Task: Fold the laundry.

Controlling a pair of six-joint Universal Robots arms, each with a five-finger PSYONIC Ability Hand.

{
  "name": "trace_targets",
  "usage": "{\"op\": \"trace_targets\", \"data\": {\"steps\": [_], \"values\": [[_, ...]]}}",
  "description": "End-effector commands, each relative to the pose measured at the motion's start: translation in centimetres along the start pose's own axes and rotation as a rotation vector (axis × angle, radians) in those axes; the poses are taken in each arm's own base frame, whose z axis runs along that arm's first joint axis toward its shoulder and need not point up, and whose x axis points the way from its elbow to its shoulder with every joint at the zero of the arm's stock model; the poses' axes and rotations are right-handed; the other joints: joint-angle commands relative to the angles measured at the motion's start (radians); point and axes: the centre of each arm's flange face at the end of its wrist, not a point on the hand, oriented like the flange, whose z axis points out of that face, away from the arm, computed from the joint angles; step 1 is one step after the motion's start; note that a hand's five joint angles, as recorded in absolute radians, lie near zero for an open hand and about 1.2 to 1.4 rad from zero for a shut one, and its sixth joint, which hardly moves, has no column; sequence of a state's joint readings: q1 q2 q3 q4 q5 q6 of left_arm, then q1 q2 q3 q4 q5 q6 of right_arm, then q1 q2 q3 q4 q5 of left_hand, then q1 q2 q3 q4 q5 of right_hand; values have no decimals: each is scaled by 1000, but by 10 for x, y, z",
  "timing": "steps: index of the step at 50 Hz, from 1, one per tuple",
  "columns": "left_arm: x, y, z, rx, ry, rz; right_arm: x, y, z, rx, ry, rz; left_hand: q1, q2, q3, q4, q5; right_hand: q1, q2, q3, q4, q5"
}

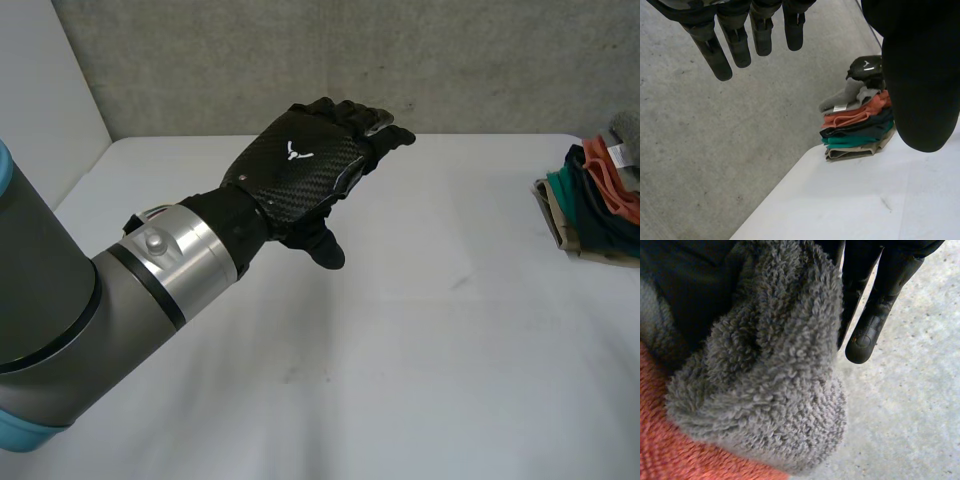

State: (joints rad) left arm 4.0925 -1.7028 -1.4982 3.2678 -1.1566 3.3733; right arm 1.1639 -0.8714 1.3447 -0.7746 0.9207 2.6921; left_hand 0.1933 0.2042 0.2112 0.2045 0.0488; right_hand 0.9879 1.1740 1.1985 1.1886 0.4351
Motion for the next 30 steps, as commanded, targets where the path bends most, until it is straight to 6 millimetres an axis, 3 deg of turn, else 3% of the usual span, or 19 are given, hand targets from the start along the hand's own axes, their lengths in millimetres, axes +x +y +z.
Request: {"op": "trace_targets", "data": {"steps": [1,11,22,30], "values": [[1,1,-1,-3,2,-2,11,-25,0,6,7,45,47,36,29,35,17,-183,-369,-393,-383,196],[2,1,-1,-3,4,-2,20,-43,-4,-52,19,135,47,36,29,35,17,-794,-980,-1004,-994,-416],[3,-2,-2,3,5,-1,26,-65,-36,-338,14,291,47,36,29,35,17,-813,-999,-1024,-1014,-435],[2,-3,-1,7,3,1,57,-77,-63,-464,57,284,47,36,29,35,17,-813,-999,-1024,-1014,-435]]}}
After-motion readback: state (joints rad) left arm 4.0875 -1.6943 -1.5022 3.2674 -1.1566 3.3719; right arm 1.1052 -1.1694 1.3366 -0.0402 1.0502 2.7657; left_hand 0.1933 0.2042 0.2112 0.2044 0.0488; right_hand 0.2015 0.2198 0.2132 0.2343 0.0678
